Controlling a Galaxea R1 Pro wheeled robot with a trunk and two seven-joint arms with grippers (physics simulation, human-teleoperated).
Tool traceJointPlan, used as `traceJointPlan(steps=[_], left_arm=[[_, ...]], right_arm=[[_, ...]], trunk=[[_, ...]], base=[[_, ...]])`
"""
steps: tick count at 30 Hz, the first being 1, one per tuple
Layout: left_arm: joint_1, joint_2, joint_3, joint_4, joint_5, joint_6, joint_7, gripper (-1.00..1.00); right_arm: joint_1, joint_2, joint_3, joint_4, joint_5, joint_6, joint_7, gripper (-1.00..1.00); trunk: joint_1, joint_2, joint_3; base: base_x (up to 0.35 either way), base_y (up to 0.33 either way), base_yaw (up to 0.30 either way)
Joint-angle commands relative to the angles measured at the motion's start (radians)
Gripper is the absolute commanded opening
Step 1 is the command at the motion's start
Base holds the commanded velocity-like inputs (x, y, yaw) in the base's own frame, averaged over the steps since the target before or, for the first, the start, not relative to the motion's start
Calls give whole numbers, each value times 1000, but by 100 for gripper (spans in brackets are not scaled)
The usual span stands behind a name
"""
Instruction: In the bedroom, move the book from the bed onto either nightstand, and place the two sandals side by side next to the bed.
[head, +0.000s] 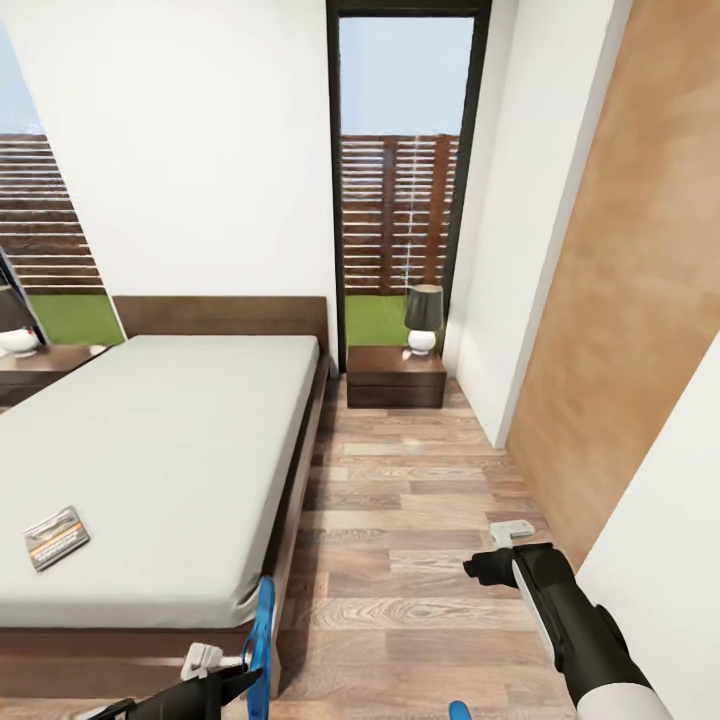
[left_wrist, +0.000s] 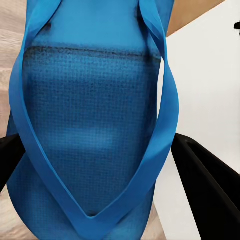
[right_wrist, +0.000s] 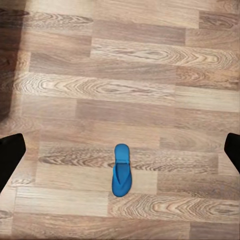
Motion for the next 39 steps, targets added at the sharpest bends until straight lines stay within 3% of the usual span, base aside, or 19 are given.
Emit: traceJointPlan(steps=[1, 39], left_arm=[[-1, 0, 2, 0, 4, 8, -4, -100], [-1, 0, 2, 0, 4, 9, -5, -100]], right_arm=[[-1, 0, -1, -1, 11, 4, 9, 100], [-1, 0, -1, -6, 11, 4, 9, 100]], trunk=[[1, -1, -1], [1, -1, -1]], base=[[93, 0, 0], [3, 0, 0]])
